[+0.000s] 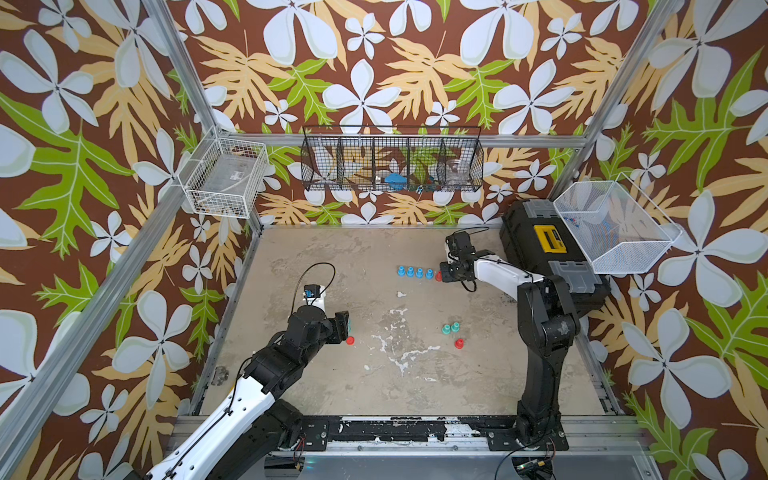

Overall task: Close the stamp cap
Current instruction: Place the stamp at the center of the board.

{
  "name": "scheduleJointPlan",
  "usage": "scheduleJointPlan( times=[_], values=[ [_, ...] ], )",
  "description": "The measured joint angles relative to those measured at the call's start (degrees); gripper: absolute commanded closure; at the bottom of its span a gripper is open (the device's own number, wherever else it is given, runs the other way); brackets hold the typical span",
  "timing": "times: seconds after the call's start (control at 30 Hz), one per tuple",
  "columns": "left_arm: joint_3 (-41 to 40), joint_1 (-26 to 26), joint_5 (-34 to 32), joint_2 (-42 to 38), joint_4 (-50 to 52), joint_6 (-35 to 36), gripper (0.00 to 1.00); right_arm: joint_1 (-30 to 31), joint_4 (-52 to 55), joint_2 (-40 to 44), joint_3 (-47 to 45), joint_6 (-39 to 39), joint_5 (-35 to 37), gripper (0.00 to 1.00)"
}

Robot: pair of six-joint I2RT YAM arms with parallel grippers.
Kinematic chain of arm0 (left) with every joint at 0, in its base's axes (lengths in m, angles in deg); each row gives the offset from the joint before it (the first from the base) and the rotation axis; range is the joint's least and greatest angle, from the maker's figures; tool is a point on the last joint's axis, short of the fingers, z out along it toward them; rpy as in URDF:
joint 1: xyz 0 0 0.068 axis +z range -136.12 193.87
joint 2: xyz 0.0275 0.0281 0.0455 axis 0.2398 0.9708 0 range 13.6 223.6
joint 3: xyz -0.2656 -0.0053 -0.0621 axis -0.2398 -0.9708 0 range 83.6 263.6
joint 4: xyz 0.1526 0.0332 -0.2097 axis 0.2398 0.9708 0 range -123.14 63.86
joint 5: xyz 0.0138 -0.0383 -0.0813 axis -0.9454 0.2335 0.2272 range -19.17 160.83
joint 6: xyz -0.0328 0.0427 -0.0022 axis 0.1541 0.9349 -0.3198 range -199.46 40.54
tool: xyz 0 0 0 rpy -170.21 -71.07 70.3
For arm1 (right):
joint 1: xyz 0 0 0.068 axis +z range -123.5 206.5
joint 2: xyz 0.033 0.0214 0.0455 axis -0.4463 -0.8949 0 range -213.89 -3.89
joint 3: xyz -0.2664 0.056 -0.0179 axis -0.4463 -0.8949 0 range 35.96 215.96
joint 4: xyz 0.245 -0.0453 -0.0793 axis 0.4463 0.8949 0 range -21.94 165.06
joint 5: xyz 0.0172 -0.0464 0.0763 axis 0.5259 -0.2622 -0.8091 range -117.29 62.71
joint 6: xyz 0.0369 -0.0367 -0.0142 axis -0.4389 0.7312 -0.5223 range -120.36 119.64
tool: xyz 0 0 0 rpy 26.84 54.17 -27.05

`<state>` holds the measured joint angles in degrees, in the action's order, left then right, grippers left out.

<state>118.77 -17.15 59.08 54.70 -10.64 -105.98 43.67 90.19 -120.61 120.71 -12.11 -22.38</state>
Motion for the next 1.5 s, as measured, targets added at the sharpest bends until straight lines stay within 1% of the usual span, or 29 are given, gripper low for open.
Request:
scheduleJointPlan(
  times=[0.7,0.87,1.0,1.07,1.27,1.5],
  values=[
    [0.0,0.0,0.0,0.0,0.0,0.0,0.27,0.0,-1.2,-1.4,-0.1,-0.2,-0.1,0.83],
    [0.0,0.0,0.0,0.0,0.0,0.0,0.27,0.0,-1.2,-1.6,-0.1,-0.3,-0.2,0.78],
    [0.0,0.0,0.0,0.0,0.0,0.0,0.27,0.0,-1.5,-1.6,-0.1,-0.3,-0.4,0.7],
    [0.0,0.0,0.0,0.0,0.0,0.0,0.27,0.0,-1.6,-1.6,-0.1,-0.3,-0.4,0.69],
    [0.0,0.0,-0.1,0.0,0.0,0.0,0.27,0.0,-1.6,-1.1,-0.1,-0.3,-0.4,0.68],
    [0.0,0.0,-0.2,0.0,0.0,0.0,0.27,0.0,-1.8,2.0,-1.5,-0.8,-0.2,0.68]
  ],
)
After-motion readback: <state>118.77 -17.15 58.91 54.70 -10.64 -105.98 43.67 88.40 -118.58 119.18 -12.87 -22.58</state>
